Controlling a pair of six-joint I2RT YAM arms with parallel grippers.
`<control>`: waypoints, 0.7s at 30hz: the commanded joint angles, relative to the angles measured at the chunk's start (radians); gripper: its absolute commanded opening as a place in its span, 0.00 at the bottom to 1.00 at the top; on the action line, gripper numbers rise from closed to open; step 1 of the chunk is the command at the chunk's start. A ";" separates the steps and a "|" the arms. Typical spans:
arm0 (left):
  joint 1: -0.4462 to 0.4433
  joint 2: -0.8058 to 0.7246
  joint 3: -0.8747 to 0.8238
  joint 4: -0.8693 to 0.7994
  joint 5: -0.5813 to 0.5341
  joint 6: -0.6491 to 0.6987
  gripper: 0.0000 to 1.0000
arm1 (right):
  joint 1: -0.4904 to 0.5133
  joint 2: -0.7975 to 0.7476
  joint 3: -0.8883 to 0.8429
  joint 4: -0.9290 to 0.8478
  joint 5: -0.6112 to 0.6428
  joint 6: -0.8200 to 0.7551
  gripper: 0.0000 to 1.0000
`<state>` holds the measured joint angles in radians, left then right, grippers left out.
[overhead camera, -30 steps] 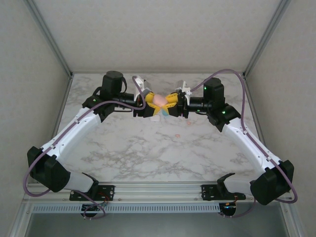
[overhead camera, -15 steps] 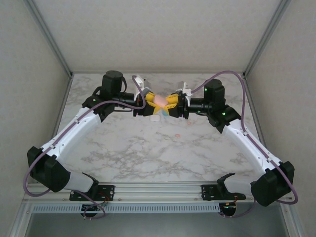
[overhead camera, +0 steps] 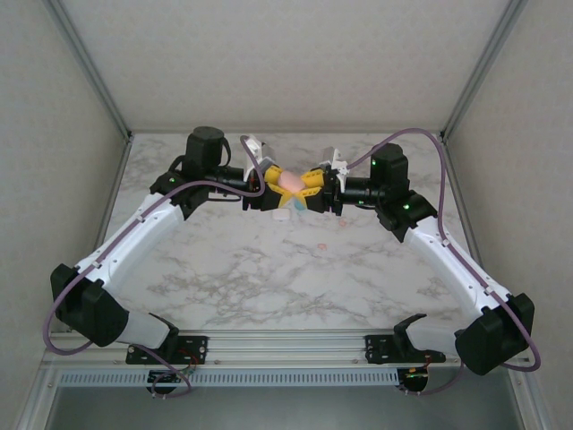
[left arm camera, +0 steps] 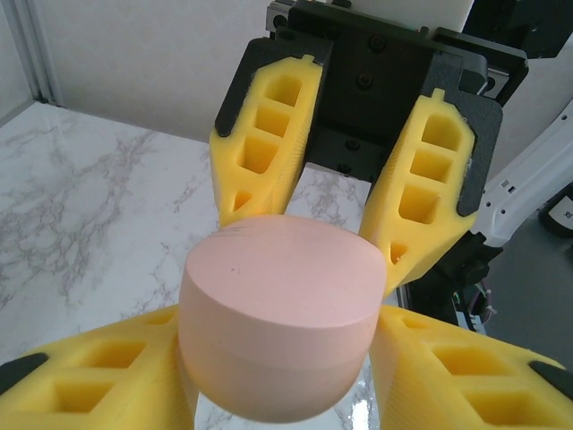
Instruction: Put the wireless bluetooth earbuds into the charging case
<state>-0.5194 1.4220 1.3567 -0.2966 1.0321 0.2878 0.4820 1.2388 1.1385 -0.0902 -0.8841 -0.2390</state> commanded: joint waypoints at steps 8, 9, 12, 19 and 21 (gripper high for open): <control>-0.014 0.007 0.045 -0.024 0.050 0.016 0.45 | -0.004 -0.005 -0.005 -0.001 0.008 -0.006 0.34; -0.014 0.007 0.045 -0.029 0.051 0.020 0.42 | -0.004 -0.005 -0.005 0.001 0.009 -0.003 0.34; -0.016 0.008 0.048 -0.040 0.050 0.028 0.35 | -0.004 -0.005 -0.002 -0.001 0.016 -0.002 0.34; -0.022 0.002 0.039 -0.049 0.031 0.041 0.24 | -0.004 -0.007 0.017 -0.018 0.081 0.054 0.41; -0.022 -0.001 0.032 -0.045 0.028 0.040 0.24 | -0.004 -0.014 0.013 -0.022 0.094 0.057 0.39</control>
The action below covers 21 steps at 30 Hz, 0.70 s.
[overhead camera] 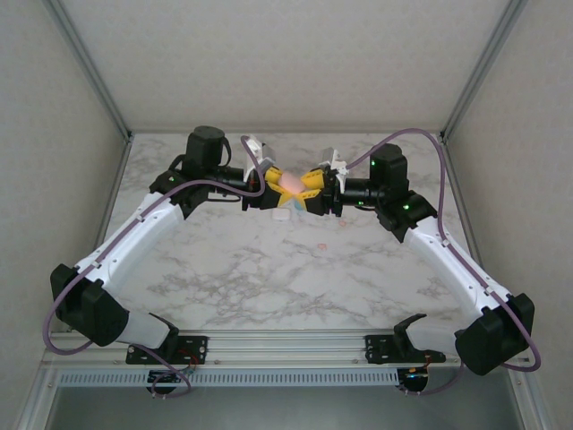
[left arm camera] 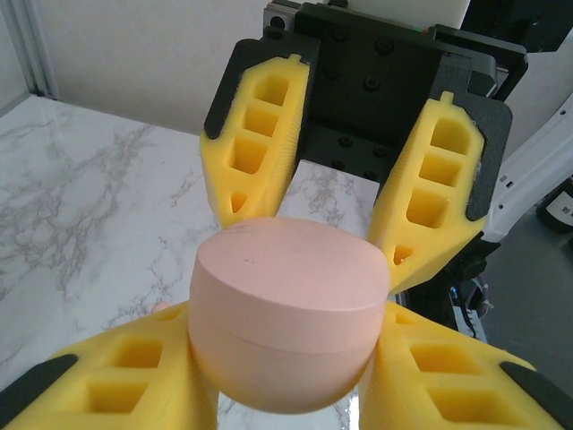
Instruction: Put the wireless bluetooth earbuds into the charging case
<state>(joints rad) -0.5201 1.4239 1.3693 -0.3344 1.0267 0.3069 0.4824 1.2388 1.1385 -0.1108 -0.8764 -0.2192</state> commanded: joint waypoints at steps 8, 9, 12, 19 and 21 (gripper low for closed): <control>-0.025 0.010 0.054 -0.081 0.078 0.071 0.42 | -0.005 -0.004 0.042 -0.071 0.025 -0.004 0.34; -0.026 0.013 0.059 -0.094 0.079 0.080 0.43 | -0.005 -0.001 0.049 -0.085 0.019 -0.013 0.34; -0.028 0.018 0.074 -0.122 0.084 0.097 0.44 | -0.005 0.008 0.065 -0.105 0.005 -0.024 0.34; -0.029 0.033 0.091 -0.161 0.080 0.119 0.46 | -0.005 0.038 0.111 -0.165 -0.008 -0.057 0.33; -0.031 0.039 0.096 -0.168 0.080 0.122 0.47 | -0.005 0.046 0.122 -0.181 -0.010 -0.065 0.33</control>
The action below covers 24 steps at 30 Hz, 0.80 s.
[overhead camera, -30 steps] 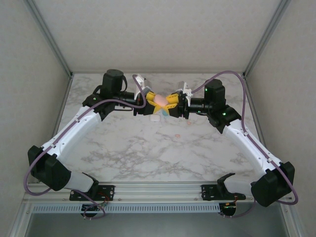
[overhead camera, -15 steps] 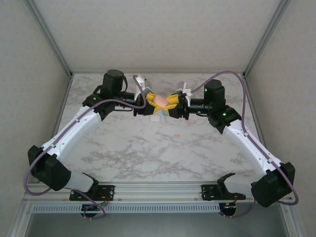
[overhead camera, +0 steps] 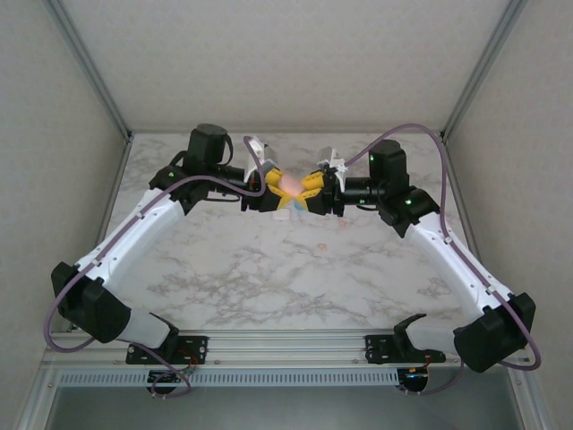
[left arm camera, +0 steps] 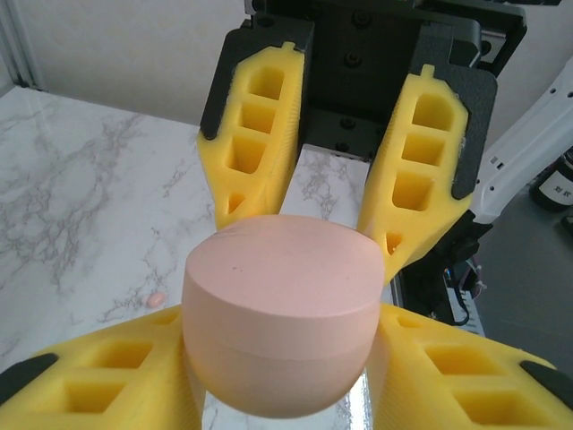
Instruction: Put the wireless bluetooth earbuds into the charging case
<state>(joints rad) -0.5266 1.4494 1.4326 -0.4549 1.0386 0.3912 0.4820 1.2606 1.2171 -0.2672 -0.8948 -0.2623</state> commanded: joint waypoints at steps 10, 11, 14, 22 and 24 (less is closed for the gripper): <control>-0.029 0.028 0.049 -0.048 0.077 0.026 0.50 | -0.004 0.039 0.059 -0.049 -0.010 -0.038 0.33; -0.029 0.028 0.049 -0.046 0.077 0.024 0.51 | -0.005 0.039 0.059 -0.047 -0.012 -0.040 0.33; -0.029 0.027 0.049 -0.045 0.079 0.025 0.48 | -0.004 0.039 0.056 -0.043 -0.007 -0.039 0.34; -0.029 0.032 0.055 -0.047 0.090 0.017 0.39 | -0.005 0.033 0.044 -0.046 0.013 -0.052 0.33; -0.029 0.035 0.060 -0.051 0.092 0.017 0.41 | -0.004 0.033 0.043 -0.047 0.013 -0.052 0.33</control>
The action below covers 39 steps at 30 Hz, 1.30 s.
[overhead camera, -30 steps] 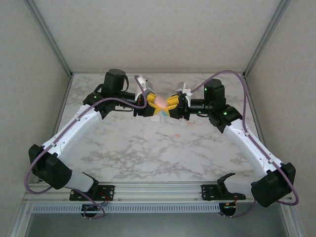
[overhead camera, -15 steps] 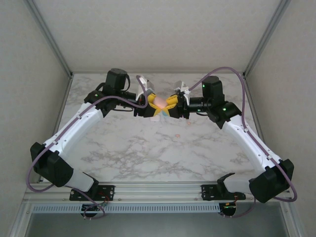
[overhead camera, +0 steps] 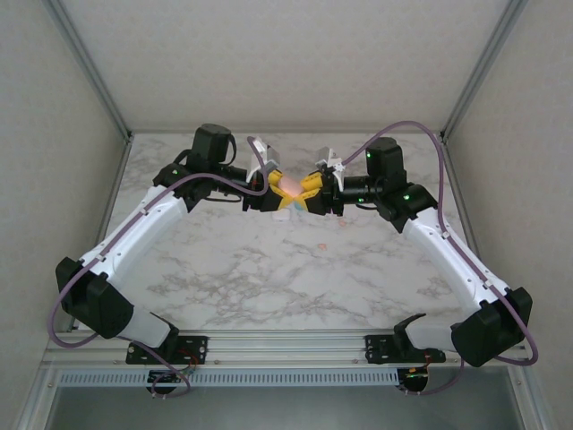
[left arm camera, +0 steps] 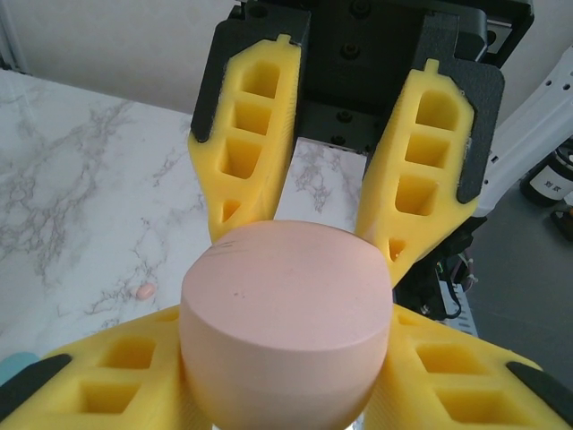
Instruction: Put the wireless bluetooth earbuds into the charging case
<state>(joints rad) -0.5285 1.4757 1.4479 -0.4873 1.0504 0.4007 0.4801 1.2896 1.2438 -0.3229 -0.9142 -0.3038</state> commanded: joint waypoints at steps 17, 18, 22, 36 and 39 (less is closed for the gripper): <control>-0.027 0.011 0.040 0.004 0.082 -0.020 0.48 | -0.002 -0.013 -0.004 0.022 0.051 -0.032 0.33; -0.027 0.010 0.040 0.005 0.082 -0.022 0.48 | -0.003 -0.016 -0.009 0.029 0.055 -0.032 0.33; -0.028 0.012 0.039 0.020 0.082 -0.039 0.44 | -0.003 -0.020 -0.013 0.037 0.061 -0.031 0.33; -0.028 0.003 0.017 0.065 0.056 -0.069 0.30 | -0.001 -0.024 -0.026 0.056 0.075 -0.017 0.38; -0.030 -0.011 0.000 0.088 0.048 -0.065 0.24 | -0.001 -0.023 -0.010 0.053 0.086 0.020 0.44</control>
<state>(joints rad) -0.5297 1.4868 1.4509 -0.4484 1.0641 0.3470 0.4793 1.2713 1.2263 -0.2932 -0.8825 -0.3107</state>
